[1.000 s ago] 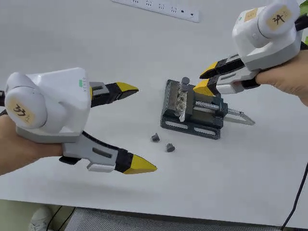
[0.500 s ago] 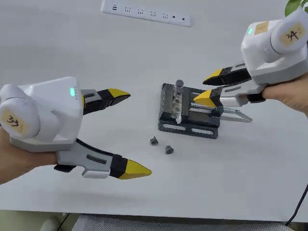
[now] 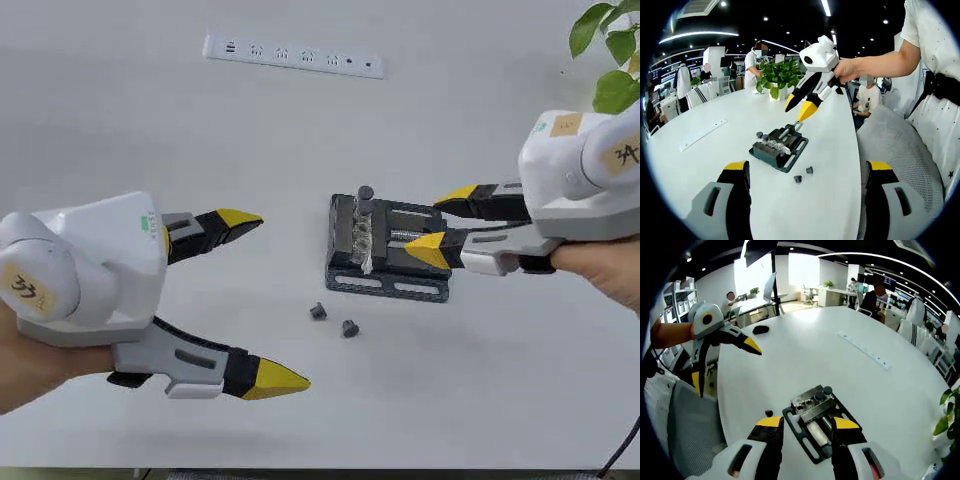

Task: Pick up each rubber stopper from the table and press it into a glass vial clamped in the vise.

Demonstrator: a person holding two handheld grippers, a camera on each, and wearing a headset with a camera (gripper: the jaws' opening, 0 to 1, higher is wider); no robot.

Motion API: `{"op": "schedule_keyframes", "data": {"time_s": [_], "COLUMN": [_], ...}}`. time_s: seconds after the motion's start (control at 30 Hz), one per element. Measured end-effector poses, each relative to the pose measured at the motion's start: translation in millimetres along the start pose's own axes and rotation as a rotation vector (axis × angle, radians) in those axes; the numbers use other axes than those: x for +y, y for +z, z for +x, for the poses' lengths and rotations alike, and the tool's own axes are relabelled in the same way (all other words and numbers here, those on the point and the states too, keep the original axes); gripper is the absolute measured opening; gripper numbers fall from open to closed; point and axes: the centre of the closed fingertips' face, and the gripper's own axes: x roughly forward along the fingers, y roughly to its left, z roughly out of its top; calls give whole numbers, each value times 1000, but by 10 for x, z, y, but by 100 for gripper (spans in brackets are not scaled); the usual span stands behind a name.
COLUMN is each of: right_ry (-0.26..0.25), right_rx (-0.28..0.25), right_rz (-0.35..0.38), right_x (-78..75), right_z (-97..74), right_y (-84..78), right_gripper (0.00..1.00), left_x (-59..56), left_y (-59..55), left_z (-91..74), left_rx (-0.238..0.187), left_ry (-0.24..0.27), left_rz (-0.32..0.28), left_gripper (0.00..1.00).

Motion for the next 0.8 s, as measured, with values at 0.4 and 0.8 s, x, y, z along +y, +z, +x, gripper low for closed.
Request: {"op": "schedule_keyframes", "data": {"time_s": [0.4, 0.8], "right_ry": [-109, -198], "right_rx": [-79, -129], "right_rz": [151, 267], "right_x": [108, 261], "right_z": [-66, -21], "right_y": [-199, -418], "right_gripper": [37, 36], "left_x": [-20, -34], "left_y": [-28, -49], "left_z": [-45, -76], "left_rx": [3, 1], "left_ry": [-1, 3], "left_rz": [2, 2], "left_gripper": [95, 96]}}
